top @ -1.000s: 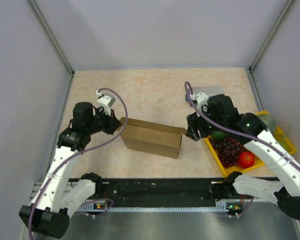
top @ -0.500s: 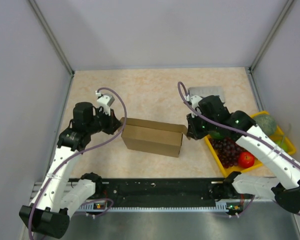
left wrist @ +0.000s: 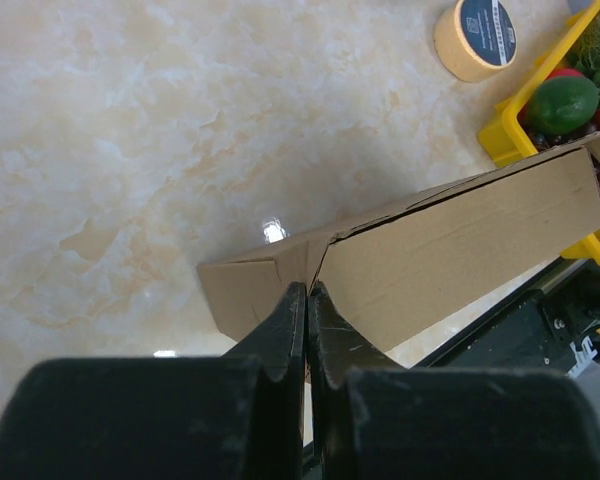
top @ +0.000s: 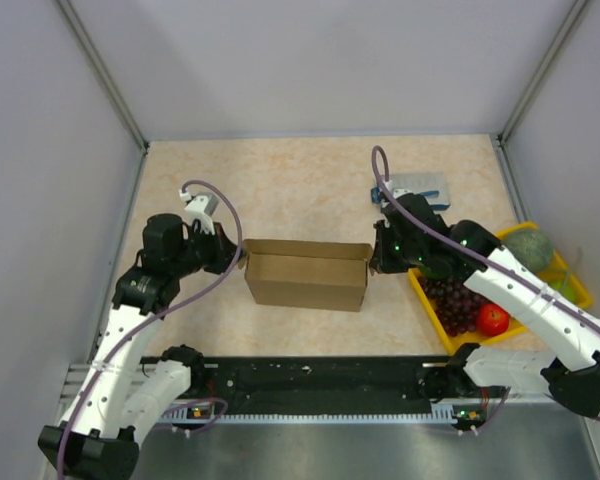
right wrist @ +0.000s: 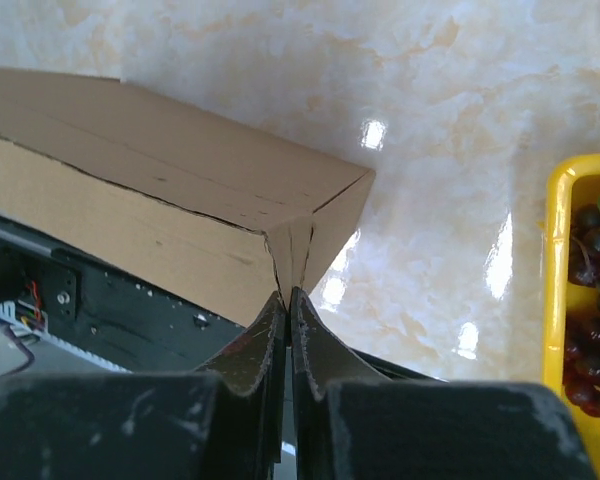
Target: Fold the paper box
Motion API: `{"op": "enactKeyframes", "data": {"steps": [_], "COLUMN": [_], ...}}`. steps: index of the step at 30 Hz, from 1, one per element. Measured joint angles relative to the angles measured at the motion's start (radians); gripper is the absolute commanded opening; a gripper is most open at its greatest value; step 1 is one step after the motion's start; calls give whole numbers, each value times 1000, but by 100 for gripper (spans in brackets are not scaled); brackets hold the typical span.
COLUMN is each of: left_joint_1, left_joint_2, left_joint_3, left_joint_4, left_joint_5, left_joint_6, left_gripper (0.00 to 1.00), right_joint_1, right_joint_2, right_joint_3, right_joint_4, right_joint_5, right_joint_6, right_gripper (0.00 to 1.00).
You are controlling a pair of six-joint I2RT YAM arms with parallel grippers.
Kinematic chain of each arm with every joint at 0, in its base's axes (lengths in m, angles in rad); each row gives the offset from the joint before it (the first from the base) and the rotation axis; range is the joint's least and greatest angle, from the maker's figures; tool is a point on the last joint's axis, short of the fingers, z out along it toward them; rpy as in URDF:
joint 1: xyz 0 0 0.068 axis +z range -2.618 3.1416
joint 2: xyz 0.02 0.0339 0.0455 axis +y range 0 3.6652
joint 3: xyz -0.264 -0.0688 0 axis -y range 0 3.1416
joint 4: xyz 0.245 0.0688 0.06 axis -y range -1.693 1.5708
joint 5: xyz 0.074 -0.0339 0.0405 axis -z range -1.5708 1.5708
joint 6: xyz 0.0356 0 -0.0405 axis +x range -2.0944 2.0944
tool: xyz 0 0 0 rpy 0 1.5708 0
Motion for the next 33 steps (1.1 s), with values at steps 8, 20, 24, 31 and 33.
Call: {"op": "enactKeyframes", "data": {"steps": [8,20,24,31,33], "left_joint_1": [0,0,0,0,0], "left_joint_2": [-32,-40,-39,-39,-39], "left_joint_3": [-7,-9,-9,-9,-9], "left_joint_4": [-26,-32,-32,-32,-32], "left_joint_5": [1,-9,-9,-6,-5], "left_joint_6": [-50,-75,-84,-90,-90], "left_gripper": [0,0,0,0,0], "right_joint_1": [78,157,163,194,195], "right_joint_2": [20,42,27,16,3], "right_joint_3": [3,-9,-40,-61,-75], "right_joint_4": [1,19,60,87,93], "right_joint_5": [151,313,336,377,377], "right_joint_6": [165,227,194,101,71], "right_gripper": [0,0,0,0,0]}}
